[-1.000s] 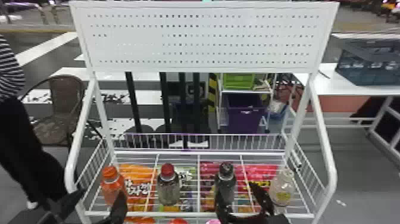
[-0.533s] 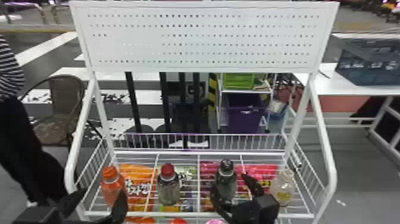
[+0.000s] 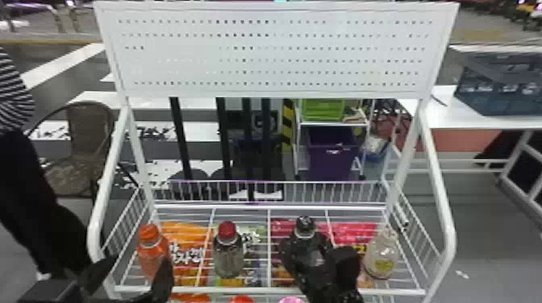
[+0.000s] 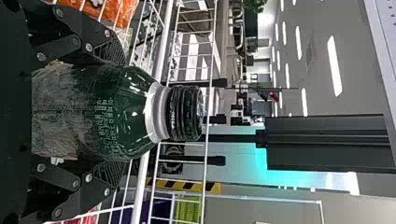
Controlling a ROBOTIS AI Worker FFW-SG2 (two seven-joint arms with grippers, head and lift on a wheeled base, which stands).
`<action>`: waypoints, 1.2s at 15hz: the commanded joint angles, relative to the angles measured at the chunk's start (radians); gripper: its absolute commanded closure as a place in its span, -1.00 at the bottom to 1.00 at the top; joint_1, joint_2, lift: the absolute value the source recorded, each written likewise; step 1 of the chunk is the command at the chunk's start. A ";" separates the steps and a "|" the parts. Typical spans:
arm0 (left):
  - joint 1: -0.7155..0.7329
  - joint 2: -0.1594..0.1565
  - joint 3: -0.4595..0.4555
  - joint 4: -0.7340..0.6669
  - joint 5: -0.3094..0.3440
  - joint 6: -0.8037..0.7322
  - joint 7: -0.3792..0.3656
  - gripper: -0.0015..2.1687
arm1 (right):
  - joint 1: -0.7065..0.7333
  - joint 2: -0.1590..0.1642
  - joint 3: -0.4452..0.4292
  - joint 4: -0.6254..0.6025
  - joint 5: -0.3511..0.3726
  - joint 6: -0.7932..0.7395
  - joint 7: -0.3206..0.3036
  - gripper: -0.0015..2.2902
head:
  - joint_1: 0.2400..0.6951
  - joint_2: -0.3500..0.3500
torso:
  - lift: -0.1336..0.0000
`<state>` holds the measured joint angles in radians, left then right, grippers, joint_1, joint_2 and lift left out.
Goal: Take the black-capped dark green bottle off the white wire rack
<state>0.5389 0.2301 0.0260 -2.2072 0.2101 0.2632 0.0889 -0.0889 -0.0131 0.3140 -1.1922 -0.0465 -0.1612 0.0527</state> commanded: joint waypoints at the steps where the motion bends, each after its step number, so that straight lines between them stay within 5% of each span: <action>1: 0.007 0.000 -0.001 -0.012 0.000 0.000 -0.001 -0.87 | 0.060 -0.011 0.000 -0.116 0.002 0.047 -0.011 0.47 | 0.14 0.00 | 1.00; 6: 0.013 -0.001 -0.009 -0.032 0.000 0.000 -0.001 -0.87 | 0.290 -0.070 -0.026 -0.555 -0.004 0.197 -0.028 0.47 | 0.14 0.00 | 1.00; 10: 0.013 -0.003 -0.021 -0.046 -0.003 0.000 0.002 -0.87 | 0.491 -0.136 -0.147 -0.899 -0.004 0.372 -0.016 0.47 | 0.14 0.00 | 1.00; 13: 0.013 -0.005 -0.031 -0.054 -0.008 0.000 0.002 -0.87 | 0.627 -0.146 -0.265 -1.044 -0.029 0.409 0.007 0.47 | 0.14 0.00 | 1.00; 18: -0.002 -0.008 -0.032 -0.052 -0.008 0.000 0.006 -0.87 | 0.814 -0.140 -0.426 -1.116 -0.119 0.231 0.036 0.47 | 0.14 0.00 | 1.00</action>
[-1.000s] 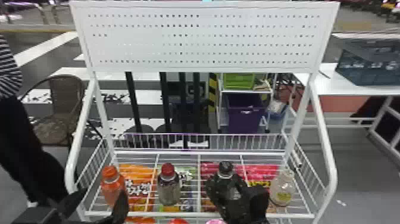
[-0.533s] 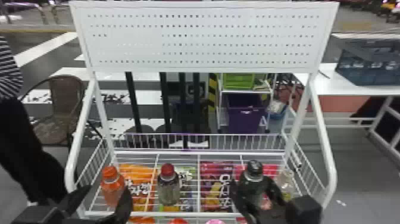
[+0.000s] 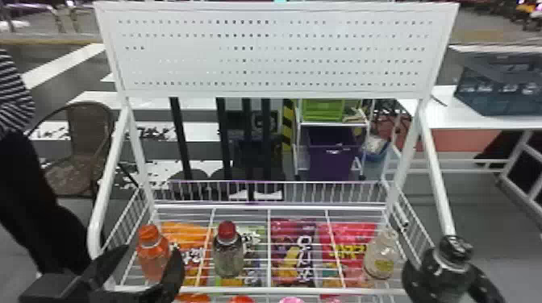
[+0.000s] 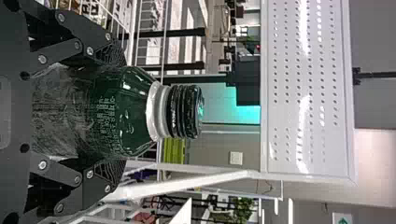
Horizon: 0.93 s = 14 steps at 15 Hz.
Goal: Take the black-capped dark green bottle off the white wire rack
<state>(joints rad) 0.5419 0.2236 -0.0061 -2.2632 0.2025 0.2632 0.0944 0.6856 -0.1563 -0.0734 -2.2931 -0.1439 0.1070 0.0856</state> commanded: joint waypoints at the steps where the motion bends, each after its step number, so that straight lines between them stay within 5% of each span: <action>1: -0.008 -0.003 0.000 0.004 0.000 0.000 0.001 -0.87 | 0.061 0.009 -0.066 -0.026 -0.037 -0.049 0.009 0.47 | 0.14 0.00 | 1.00; 5: -0.014 -0.001 0.005 -0.007 0.002 0.003 0.007 -0.87 | 0.109 0.021 -0.134 -0.057 -0.069 -0.068 0.032 0.47 | 0.14 0.00 | 1.00; 14: -0.011 0.000 0.009 -0.013 0.002 0.009 0.005 -0.87 | 0.100 0.040 -0.128 -0.062 -0.071 -0.065 0.051 0.47 | 0.14 0.00 | 1.00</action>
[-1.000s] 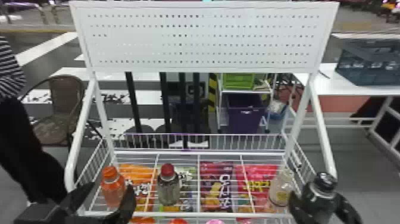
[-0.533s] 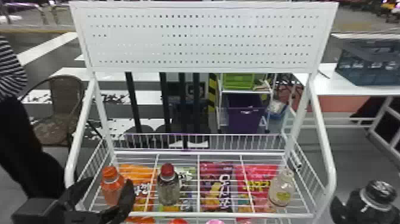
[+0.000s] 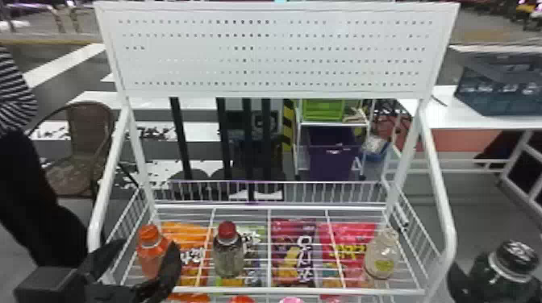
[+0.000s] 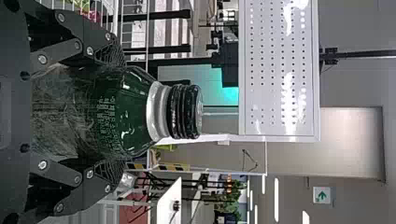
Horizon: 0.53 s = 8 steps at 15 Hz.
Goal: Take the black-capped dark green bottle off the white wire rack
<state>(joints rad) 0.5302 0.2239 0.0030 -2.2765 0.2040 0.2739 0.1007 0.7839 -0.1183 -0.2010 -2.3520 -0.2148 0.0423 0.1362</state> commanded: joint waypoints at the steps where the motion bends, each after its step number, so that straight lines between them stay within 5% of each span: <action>1: 0.002 0.000 0.000 -0.001 0.000 -0.002 -0.001 -0.87 | 0.005 0.000 0.000 -0.004 0.000 0.003 0.002 0.47 | 0.14 0.00 | 1.00; 8: 0.013 0.000 0.002 -0.015 0.000 -0.002 -0.001 -0.87 | 0.017 0.000 -0.003 -0.016 0.000 0.003 0.006 0.47 | 0.14 0.00 | 1.00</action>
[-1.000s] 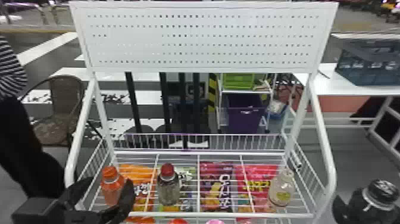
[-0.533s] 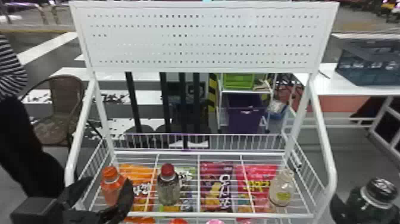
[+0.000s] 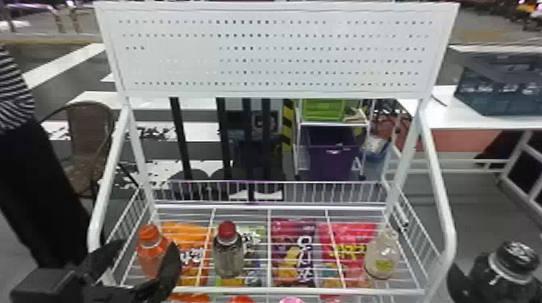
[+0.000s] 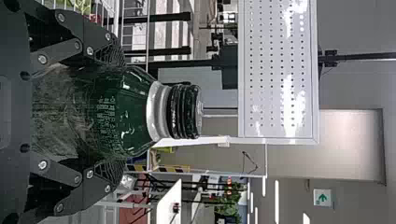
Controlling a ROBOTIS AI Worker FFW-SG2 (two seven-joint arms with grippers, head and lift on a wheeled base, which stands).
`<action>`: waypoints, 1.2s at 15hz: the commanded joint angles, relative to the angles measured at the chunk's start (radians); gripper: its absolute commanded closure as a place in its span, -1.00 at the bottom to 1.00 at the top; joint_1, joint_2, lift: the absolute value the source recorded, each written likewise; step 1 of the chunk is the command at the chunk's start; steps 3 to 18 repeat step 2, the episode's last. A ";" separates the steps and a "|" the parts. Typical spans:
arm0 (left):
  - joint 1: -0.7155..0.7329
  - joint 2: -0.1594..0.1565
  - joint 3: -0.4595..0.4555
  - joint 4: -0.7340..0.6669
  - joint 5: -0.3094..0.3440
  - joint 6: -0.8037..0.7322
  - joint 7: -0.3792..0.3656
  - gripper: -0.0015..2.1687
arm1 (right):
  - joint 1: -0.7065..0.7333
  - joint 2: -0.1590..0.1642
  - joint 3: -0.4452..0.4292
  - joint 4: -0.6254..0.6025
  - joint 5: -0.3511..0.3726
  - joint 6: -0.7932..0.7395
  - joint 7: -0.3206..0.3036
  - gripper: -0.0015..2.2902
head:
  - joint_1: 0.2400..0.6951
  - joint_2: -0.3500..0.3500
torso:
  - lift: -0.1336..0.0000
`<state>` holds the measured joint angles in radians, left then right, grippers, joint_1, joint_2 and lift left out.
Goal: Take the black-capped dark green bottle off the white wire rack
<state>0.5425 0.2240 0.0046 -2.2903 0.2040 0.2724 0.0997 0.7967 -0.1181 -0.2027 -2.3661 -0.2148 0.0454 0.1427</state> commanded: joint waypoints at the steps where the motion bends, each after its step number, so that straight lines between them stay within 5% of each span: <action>1: 0.001 0.000 0.000 -0.001 0.000 0.000 0.000 -0.87 | 0.006 0.000 -0.003 -0.005 0.000 0.000 0.000 0.47 | 0.14 0.00 | 1.00; 18: 0.001 0.000 0.000 -0.001 0.000 0.003 0.000 -0.87 | 0.009 0.000 -0.003 -0.007 0.000 -0.003 0.000 0.47 | 0.14 0.00 | 1.00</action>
